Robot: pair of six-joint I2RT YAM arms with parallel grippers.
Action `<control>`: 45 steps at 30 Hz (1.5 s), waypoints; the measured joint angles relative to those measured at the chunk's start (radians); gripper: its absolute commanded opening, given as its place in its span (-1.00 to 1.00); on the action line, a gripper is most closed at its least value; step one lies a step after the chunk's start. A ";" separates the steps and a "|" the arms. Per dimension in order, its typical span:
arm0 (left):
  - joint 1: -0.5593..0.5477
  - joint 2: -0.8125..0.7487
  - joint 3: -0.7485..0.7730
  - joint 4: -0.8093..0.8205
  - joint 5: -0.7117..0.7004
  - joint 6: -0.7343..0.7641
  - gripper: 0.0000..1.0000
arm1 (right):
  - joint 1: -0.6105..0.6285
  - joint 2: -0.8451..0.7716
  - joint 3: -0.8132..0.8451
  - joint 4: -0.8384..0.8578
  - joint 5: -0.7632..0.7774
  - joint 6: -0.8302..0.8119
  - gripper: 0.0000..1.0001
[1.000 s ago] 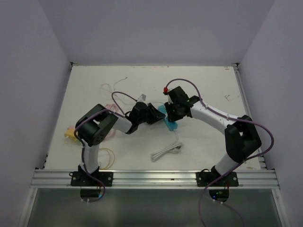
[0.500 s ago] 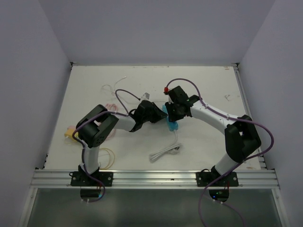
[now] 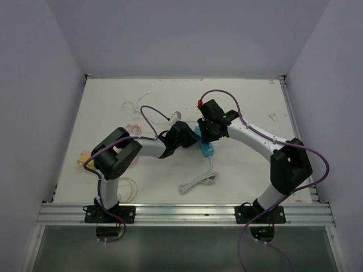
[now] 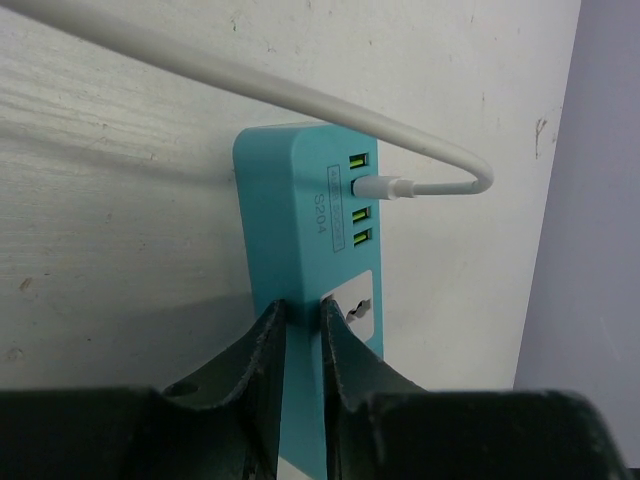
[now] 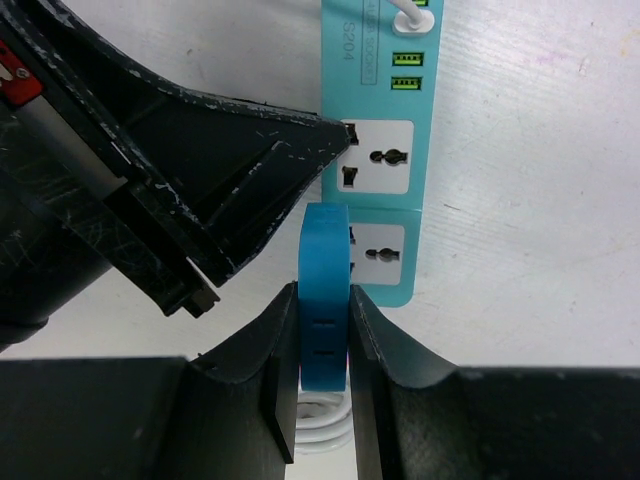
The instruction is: Pull the plug off the socket
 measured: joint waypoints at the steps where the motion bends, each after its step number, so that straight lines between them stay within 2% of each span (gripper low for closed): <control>1: -0.002 -0.001 0.002 -0.005 -0.005 0.000 -1.00 | 0.000 0.000 0.003 0.001 0.000 0.004 -1.00; 11: -0.006 -0.004 0.010 -0.023 -0.018 0.010 -1.00 | -0.025 -0.101 0.010 -0.002 0.015 0.026 -1.00; 13: -0.006 -0.006 0.010 -0.024 -0.018 0.014 -0.99 | -0.069 -0.136 0.010 0.000 0.013 0.033 -1.00; 16: -0.006 -0.014 0.010 -0.033 -0.017 0.035 -0.97 | -0.209 -0.188 -0.021 0.045 -0.019 0.059 -1.00; 21: -0.006 -0.037 0.008 -0.069 -0.017 0.071 -0.92 | -0.460 -0.223 -0.166 0.200 -0.113 0.158 -1.00; 24: -0.006 -0.047 0.002 -0.076 -0.015 0.089 -0.87 | -0.554 -0.215 -0.278 0.317 -0.182 0.234 -1.00; 36: 0.008 -0.052 -0.002 -0.072 0.040 0.151 -0.64 | -0.645 0.056 -0.318 0.752 -0.387 0.355 -1.00; 39: 0.010 -0.052 0.000 -0.072 0.051 0.167 -0.62 | -0.663 0.125 -0.318 0.808 -0.428 0.376 -0.94; 42: 0.015 -0.052 0.000 -0.073 0.066 0.171 -0.59 | -0.680 0.154 -0.328 0.874 -0.459 0.395 -0.79; 43: 0.016 -0.052 0.000 -0.074 0.070 0.175 -0.54 | -0.685 0.158 -0.335 0.891 -0.467 0.401 -0.61; 45: 0.017 -0.052 0.000 -0.075 0.076 0.184 -0.47 | -0.700 0.158 -0.354 0.918 -0.481 0.409 -0.39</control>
